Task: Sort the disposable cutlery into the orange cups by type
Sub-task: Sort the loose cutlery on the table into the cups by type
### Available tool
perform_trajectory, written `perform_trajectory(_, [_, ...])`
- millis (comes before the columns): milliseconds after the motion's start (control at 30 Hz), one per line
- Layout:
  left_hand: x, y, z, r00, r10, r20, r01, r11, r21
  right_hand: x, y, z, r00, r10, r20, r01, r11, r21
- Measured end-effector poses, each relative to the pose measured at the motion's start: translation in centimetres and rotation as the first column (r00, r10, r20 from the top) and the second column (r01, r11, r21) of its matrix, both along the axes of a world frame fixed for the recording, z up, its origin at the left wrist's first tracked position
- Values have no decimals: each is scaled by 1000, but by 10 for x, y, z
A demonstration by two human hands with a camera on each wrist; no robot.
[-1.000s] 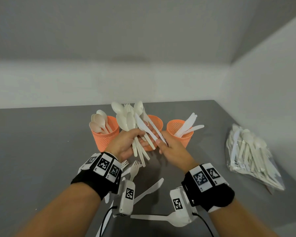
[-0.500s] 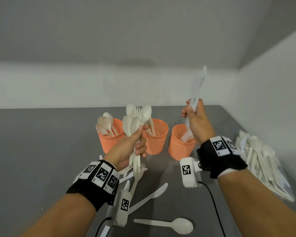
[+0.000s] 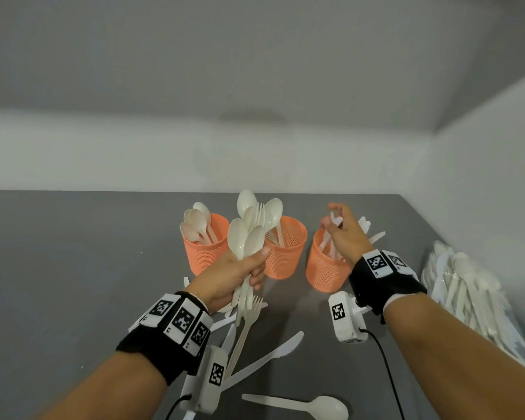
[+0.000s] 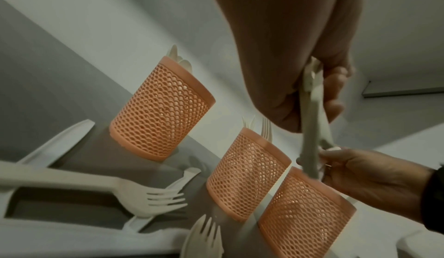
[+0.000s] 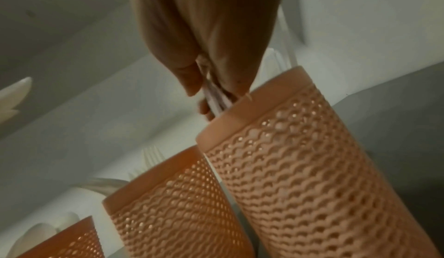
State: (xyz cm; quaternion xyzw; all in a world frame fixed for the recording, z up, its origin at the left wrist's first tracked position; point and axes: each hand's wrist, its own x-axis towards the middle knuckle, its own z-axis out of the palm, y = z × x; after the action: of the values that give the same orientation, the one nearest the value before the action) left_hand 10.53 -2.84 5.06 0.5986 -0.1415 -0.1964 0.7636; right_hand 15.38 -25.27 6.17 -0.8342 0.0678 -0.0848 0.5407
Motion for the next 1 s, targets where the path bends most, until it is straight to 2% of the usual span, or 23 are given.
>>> perform_trajectory(67, [0,0,1,1000,3,10,-3,1000,0,1,2,8,997,-15,77,18,999,-38])
perform_trajectory(167, [2,-1,3,999,33,-40,-33,999,-3,-3,15,22,936,-98,338,144,983,-113])
perform_trajectory(233, [1,-2,4,994,41,-103,-46,998,-46,-11,30,30,919,-76,386,121,988,-96])
perform_trajectory(333, [2,-1,1,985,14,-172,-36,992,-122,-28,60,37,960,157,233,-157,987,-19])
perform_trajectory(400, [3,1,-1,983,-44,-179,32,997,-69,-36,80,33,952,264,154,-274,961,49])
perform_trajectory(467, [2,1,-2,975,-97,-200,88,995,-57,-38,91,26,959,270,90,-278,955,103])
perform_trajectory(533, [2,2,-4,965,-116,-233,91,989,-116,-38,95,24,962,273,21,-272,947,173])
perform_trajectory(667, [-1,4,-5,964,-88,-253,48,986,-159,-42,99,22,965,263,12,-253,916,311])
perform_trajectory(767, [-4,0,-1,988,-30,-153,33,999,19,-47,102,21,955,298,6,-280,889,362])
perform_trajectory(833, [-5,-1,2,995,4,-103,4,997,81,-46,99,21,955,298,-6,-262,850,456])
perform_trajectory(900, [-4,-2,3,991,26,-132,-20,998,52,-46,96,25,967,256,-9,-210,816,539])
perform_trajectory(1000, [-2,2,1,982,27,-188,-27,1000,4,-42,90,36,992,89,86,-124,759,639])
